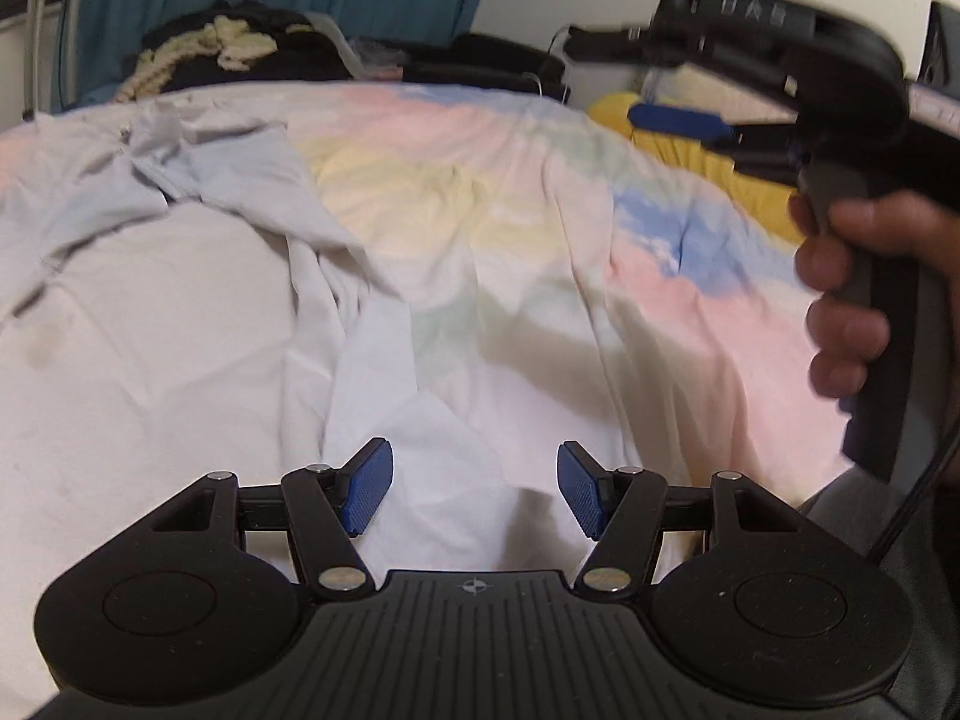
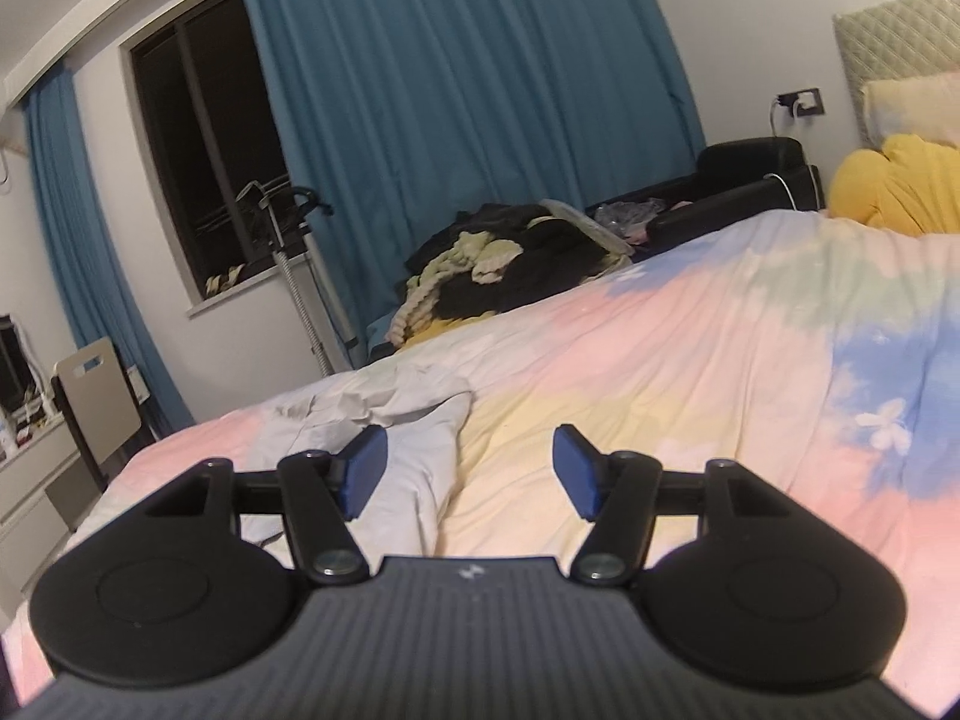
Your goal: Fold clothes
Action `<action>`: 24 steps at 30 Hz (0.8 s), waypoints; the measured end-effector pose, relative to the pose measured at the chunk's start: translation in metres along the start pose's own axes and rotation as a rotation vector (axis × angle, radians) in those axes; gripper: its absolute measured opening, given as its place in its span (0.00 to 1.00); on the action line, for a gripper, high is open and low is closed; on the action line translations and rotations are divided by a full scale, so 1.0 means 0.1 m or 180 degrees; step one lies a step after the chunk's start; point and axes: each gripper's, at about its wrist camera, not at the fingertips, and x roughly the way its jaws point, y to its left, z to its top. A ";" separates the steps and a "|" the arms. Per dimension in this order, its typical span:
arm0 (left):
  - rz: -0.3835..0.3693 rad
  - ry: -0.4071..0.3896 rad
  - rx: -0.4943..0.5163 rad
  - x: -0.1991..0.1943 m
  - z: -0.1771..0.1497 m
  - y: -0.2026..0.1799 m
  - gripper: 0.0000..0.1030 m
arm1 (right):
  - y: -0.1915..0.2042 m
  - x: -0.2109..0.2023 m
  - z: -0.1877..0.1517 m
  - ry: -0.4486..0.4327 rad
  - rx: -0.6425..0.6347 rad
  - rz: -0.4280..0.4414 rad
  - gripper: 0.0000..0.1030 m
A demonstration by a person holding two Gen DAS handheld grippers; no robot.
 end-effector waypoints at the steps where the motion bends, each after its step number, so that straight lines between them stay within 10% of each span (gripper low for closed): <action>1: 0.0015 0.0058 0.0023 0.06 -0.02 0.00 0.63 | -0.01 0.02 -0.01 0.0016 0.0009 0.0002 0.61; 7: 0.0160 0.0173 0.0197 0.24 -0.10 -0.04 0.55 | -0.02 0.14 -0.07 0.0153 -0.0023 -0.0010 0.62; 9: 0.0176 0.0177 0.0202 0.20 -0.09 -0.01 0.19 | -0.04 0.15 -0.07 0.0136 0.0005 -0.0007 0.62; 11: 0.0101 0.0229 0.0071 0.10 -0.03 0.06 0.07 | -0.06 0.14 -0.07 0.0111 0.0070 0.0019 0.62; 19: -0.0280 0.0066 -0.0685 -0.79 0.17 0.53 0.07 | -0.05 0.18 -0.08 0.0281 0.0150 0.0135 0.62; 24: 0.0058 0.0325 -0.1169 -0.96 -0.09 1.03 0.07 | 0.16 0.22 -0.14 0.0382 -0.0086 0.0222 0.62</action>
